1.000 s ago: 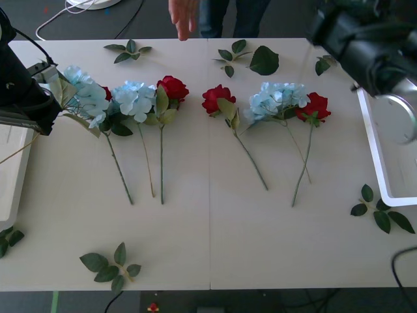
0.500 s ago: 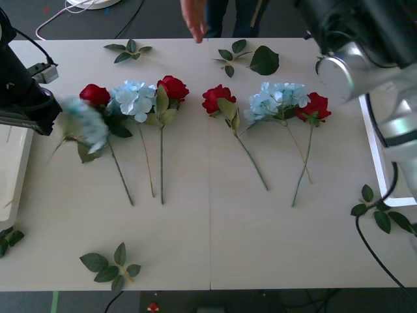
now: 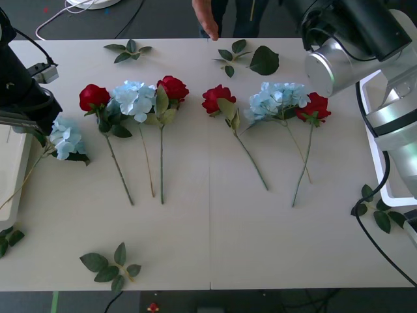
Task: Place the red flowers into the right box and the blue flowers into the left box. If a person shows an open palm, hand one flower to the person first, then continue sorting.
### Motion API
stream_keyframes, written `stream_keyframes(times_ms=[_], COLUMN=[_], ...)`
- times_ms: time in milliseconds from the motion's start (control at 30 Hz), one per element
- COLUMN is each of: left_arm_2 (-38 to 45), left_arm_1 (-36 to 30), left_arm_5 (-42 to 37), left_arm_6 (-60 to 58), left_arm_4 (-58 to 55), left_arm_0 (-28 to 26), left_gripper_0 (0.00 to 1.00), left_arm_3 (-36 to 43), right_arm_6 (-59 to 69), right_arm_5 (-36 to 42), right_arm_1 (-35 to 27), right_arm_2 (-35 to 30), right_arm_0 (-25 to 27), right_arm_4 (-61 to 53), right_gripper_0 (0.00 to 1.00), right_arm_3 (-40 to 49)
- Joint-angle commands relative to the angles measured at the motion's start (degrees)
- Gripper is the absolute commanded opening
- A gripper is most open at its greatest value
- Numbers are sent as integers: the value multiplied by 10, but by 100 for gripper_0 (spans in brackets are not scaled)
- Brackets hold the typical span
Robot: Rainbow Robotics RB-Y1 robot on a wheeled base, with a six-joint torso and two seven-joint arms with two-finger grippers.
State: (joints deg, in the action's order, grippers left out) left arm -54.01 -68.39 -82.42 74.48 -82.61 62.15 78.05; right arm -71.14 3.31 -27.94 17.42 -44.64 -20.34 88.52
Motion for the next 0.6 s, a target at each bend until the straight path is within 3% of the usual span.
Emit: stream_keyframes(times_ms=[33,600], left_arm_2=[3,3], left_arm_1=[-27,-27], left_arm_5=[-5,-5], left_arm_6=[-12,-12], left_arm_4=[-4,-4], left_arm_0=[25,25], left_gripper_0=[4,3], left_arm_3=[7,7], right_arm_6=[-19,-15], right_arm_5=[-6,1], right_arm_1=[25,33], right_arm_2=[6,6], right_arm_0=[-30,-31], right_arm_4=[15,28], right_gripper_0=[0,0], right_arm_3=[6,6])
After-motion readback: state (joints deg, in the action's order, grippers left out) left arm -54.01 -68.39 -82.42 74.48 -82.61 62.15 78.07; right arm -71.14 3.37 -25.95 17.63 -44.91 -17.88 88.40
